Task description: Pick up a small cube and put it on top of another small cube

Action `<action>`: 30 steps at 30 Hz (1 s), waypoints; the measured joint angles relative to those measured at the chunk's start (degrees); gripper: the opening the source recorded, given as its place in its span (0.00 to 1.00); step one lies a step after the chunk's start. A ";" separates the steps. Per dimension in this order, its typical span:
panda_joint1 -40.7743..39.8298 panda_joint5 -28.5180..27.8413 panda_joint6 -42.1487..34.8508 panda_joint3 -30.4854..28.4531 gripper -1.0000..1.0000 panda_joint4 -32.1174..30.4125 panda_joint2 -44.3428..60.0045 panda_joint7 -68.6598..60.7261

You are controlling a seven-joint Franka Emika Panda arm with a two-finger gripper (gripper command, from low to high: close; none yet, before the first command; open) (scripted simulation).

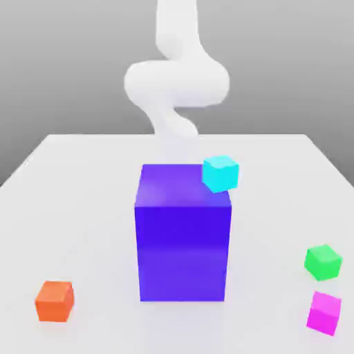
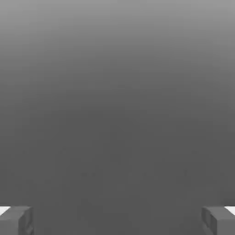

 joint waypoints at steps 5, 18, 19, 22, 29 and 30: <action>3.75 -0.20 3.80 1.50 0.50 -0.84 10.72 -5.15; 12.30 -2.16 13.36 6.99 0.50 -2.95 37.73 -17.06; 13.28 -2.53 14.09 7.36 0.50 -3.11 39.82 -17.82; 15.28 -3.81 16.26 8.15 0.50 -3.58 46.11 -19.98; 18.89 -8.36 22.46 9.13 0.50 -3.81 60.85 -22.47; 19.45 -9.09 23.97 8.55 0.50 -3.42 62.93 -22.04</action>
